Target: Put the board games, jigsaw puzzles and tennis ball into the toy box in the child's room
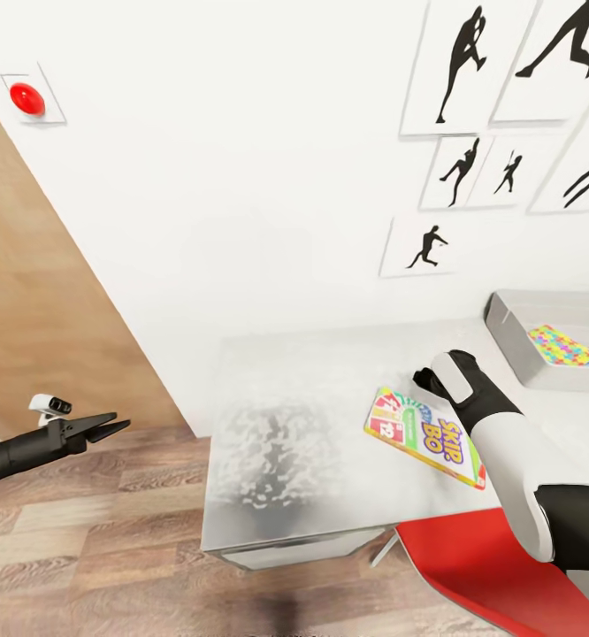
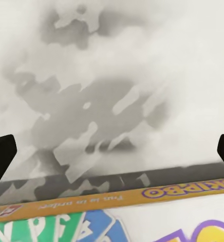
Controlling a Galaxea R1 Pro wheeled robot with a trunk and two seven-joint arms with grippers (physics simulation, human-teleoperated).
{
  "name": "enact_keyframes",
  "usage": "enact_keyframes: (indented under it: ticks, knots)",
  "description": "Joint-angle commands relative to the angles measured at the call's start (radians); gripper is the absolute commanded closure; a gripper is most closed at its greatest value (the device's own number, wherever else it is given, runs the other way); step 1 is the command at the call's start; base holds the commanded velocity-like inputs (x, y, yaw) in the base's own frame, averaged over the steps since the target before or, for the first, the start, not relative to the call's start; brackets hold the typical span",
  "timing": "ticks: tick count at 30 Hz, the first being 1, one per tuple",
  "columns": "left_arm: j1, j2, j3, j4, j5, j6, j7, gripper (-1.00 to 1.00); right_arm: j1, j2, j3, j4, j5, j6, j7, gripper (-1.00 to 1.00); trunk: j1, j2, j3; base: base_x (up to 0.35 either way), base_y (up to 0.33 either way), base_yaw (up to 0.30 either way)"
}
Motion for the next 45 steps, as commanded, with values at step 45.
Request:
enact_keyframes:
  ticks: [45]
  knots:
    - [-0.001,0.000,0.005,0.000,0.000,0.011,-0.001,-1.00,-0.001,-0.003,0.006,-0.001,-0.004,0.001,0.002,-1.00,0.000,-0.002,-0.071,-0.007,0.000,0.000]
